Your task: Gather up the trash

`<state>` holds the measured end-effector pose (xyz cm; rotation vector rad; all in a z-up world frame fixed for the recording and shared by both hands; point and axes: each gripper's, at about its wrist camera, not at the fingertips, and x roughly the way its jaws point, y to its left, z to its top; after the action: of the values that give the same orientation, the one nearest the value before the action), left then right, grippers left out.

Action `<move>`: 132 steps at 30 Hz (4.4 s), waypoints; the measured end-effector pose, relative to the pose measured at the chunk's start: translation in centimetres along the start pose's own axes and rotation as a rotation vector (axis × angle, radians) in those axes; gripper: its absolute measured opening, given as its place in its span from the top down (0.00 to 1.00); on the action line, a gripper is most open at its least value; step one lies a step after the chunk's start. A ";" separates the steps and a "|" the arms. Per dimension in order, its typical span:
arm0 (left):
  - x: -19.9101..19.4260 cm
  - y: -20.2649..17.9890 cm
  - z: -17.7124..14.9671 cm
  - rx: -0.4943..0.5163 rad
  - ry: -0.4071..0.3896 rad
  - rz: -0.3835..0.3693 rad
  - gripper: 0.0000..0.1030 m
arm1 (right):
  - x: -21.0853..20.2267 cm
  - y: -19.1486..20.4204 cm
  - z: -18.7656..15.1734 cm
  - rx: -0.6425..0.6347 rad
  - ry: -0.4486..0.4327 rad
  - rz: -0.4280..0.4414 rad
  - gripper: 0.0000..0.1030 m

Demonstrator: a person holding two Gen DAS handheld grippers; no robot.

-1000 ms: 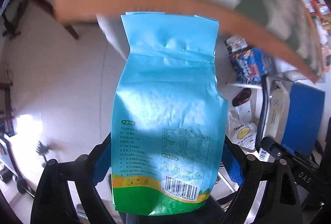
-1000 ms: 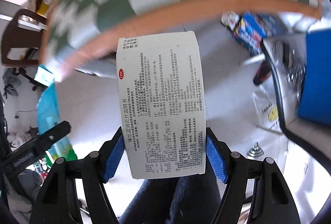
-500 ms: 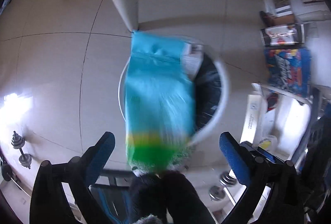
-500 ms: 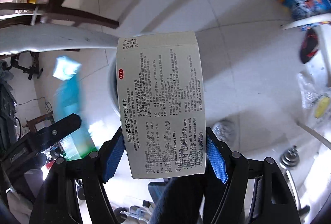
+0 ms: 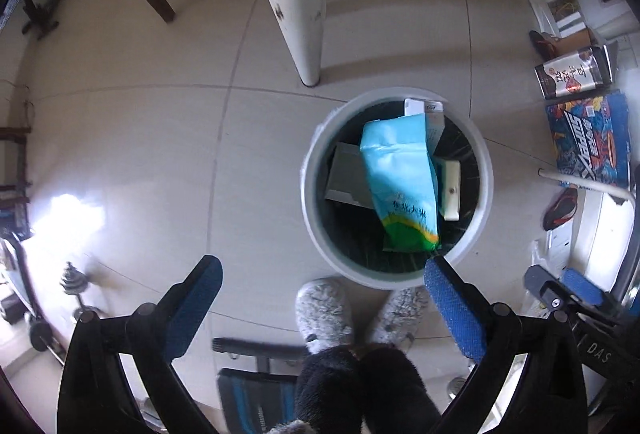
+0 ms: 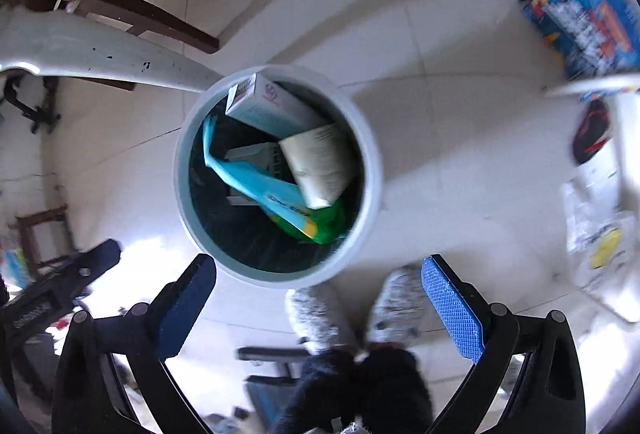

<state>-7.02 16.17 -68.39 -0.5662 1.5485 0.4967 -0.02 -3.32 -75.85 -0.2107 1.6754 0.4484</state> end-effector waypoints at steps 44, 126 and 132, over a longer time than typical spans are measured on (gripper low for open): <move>-50.8 -0.5 -17.8 0.155 -0.285 -0.376 0.00 | -61.7 6.0 -21.6 -0.137 -0.240 0.198 0.00; -55.2 -0.1 -20.6 0.186 -0.310 -0.451 0.00 | -67.3 5.9 -26.5 -0.210 -0.214 0.231 0.00; -55.1 -0.3 -20.8 0.182 -0.311 -0.451 0.00 | -67.6 5.7 -26.5 -0.213 -0.216 0.231 0.00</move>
<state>-21.65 5.98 -12.26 -0.6405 1.1117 0.0900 -15.57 -16.90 -6.05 -0.1195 1.4441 0.7977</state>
